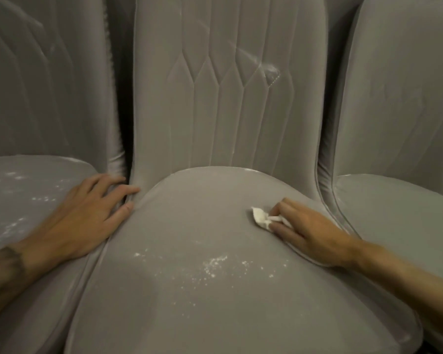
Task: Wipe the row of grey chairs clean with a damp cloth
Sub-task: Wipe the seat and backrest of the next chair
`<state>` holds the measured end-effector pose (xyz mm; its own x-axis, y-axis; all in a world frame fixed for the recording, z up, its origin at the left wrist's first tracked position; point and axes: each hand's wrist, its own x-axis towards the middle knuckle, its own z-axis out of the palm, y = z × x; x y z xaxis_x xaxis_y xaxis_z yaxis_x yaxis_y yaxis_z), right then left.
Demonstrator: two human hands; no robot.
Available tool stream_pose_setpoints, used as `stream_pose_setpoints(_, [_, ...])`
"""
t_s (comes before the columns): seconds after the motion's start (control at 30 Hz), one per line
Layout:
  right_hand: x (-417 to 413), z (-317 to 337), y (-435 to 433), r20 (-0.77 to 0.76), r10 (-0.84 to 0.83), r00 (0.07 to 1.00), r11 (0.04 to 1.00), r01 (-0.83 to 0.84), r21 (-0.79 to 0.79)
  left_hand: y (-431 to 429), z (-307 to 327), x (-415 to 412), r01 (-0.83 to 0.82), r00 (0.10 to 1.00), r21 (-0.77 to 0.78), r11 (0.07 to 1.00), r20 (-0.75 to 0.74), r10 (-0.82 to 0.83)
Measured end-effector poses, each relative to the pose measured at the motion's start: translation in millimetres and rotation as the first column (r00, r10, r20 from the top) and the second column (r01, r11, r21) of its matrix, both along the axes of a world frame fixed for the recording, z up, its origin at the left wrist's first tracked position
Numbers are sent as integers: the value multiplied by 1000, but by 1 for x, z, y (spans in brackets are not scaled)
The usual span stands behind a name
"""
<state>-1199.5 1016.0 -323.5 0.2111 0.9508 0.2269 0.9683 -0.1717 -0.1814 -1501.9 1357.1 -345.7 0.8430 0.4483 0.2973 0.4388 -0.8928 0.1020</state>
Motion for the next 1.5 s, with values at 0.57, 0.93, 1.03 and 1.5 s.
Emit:
stream_pose_setpoints(0.57, [31,13,-5,23,-368,930,929,368,-26,1,0,-1,32,999,48,998,-37,-30])
stream_pose_setpoints(0.93, [10,13,-21,-6,-220,975,975,220,-42,2,-4,0,8,1000,-2,1000,-29,-8])
stream_pose_setpoints(1.03, [22,13,-18,-13,-432,902,902,431,-35,1,-5,0,-2,1000,-12,1000,-18,2])
stream_pose_setpoints(1.5, [-9,7,-21,41,-420,906,907,421,-20,-1,-4,1,2,1000,9,1000,-18,-2])
